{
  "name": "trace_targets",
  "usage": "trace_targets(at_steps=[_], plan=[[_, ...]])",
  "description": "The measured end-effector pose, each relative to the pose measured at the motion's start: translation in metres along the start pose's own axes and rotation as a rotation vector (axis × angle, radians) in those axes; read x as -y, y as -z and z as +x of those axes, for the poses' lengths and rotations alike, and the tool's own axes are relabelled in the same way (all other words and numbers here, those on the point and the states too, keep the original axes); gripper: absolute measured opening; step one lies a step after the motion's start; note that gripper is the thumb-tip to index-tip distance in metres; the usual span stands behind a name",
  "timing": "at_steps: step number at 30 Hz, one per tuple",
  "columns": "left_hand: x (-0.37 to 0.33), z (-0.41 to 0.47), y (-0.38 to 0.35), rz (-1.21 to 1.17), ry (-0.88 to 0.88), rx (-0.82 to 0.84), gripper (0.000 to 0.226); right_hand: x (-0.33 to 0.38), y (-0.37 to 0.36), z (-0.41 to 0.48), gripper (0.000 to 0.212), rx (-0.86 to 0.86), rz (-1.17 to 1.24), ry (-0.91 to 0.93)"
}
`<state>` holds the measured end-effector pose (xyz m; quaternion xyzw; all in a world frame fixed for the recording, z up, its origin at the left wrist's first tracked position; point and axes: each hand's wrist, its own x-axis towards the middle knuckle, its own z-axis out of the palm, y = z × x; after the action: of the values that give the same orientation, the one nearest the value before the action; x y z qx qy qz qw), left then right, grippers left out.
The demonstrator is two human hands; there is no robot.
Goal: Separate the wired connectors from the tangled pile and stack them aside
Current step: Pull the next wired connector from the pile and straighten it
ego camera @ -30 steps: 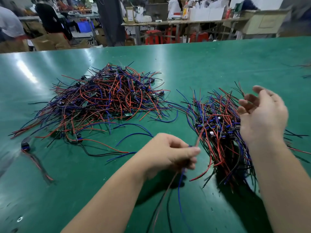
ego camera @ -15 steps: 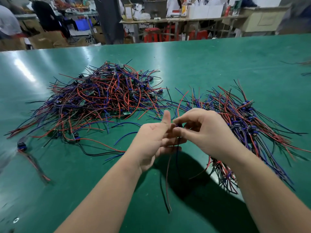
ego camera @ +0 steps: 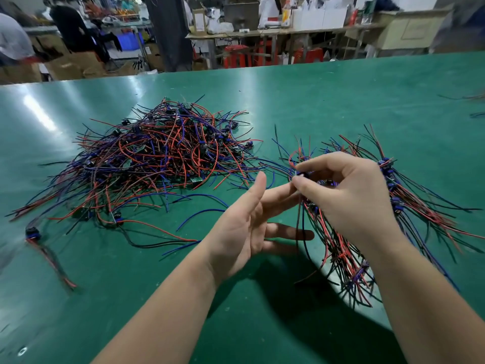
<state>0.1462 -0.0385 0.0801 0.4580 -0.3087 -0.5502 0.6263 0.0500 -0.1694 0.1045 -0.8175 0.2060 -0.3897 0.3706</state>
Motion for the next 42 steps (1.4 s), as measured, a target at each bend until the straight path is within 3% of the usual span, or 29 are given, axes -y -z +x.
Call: trace_targets(at_steps=[6, 8, 10, 13, 15, 17, 20, 25, 27, 30, 33, 36, 39, 42], plan=[[-0.01, -0.003, 0.01, -0.061, -0.109, -0.109, 0.067, -0.007, 0.036, 0.018, 0.017, -0.3, 0.124, 0.009], [-0.015, -0.005, 0.016, -0.066, -0.141, -0.238, 0.061, -0.02, 0.053, 0.025, 0.016, -0.363, 0.023, -0.021], [-0.019, -0.005, 0.024, 0.021, -0.174, -0.477, 0.045, -0.037, 0.069, 0.03, 0.017, -0.381, -0.145, -0.075], [-0.019, -0.005, 0.044, 0.514, -0.231, -0.91, 0.022, -0.063, 0.084, 0.037, 0.02, -0.361, -0.301, -0.191], [-0.016, -0.009, 0.059, 0.971, -0.187, -1.053, 0.017, -0.079, 0.088, 0.04, 0.022, -0.295, -0.337, -0.306], [-0.013, -0.012, 0.069, 1.189, -0.07, -1.068, 0.023, -0.093, 0.09, 0.039, 0.019, -0.213, -0.428, -0.437], [-0.013, -0.013, 0.074, 1.225, 0.037, -1.052, 0.03, -0.106, 0.09, 0.036, 0.017, -0.093, -0.516, -0.642], [-0.011, -0.014, 0.079, 1.384, 0.156, -1.082, 0.034, -0.113, 0.094, 0.036, 0.013, -0.083, -0.576, -0.711], [-0.008, -0.015, 0.082, 1.462, 0.24, -1.052, 0.035, -0.11, 0.093, 0.036, 0.015, -0.063, -0.607, -0.68], [-0.005, -0.015, 0.085, 1.494, 0.285, -1.009, 0.035, -0.099, 0.088, 0.036, 0.017, -0.137, -0.584, -0.493], [-0.007, -0.017, 0.087, 1.479, 0.217, -1.057, 0.021, -0.077, 0.074, 0.036, 0.018, -0.204, -0.503, -0.315], [-0.008, -0.018, 0.088, 1.47, 0.174, -1.073, 0.006, -0.061, 0.058, 0.034, 0.017, -0.149, -0.434, -0.234], [-0.007, -0.016, 0.09, 1.429, 0.126, -1.08, 0.003, -0.051, 0.045, 0.03, 0.016, -0.1, -0.383, -0.19], [-0.006, -0.016, 0.095, 1.441, 0.019, -1.229, 0.021, -0.047, 0.039, 0.028, 0.015, -0.061, -0.326, -0.17]])
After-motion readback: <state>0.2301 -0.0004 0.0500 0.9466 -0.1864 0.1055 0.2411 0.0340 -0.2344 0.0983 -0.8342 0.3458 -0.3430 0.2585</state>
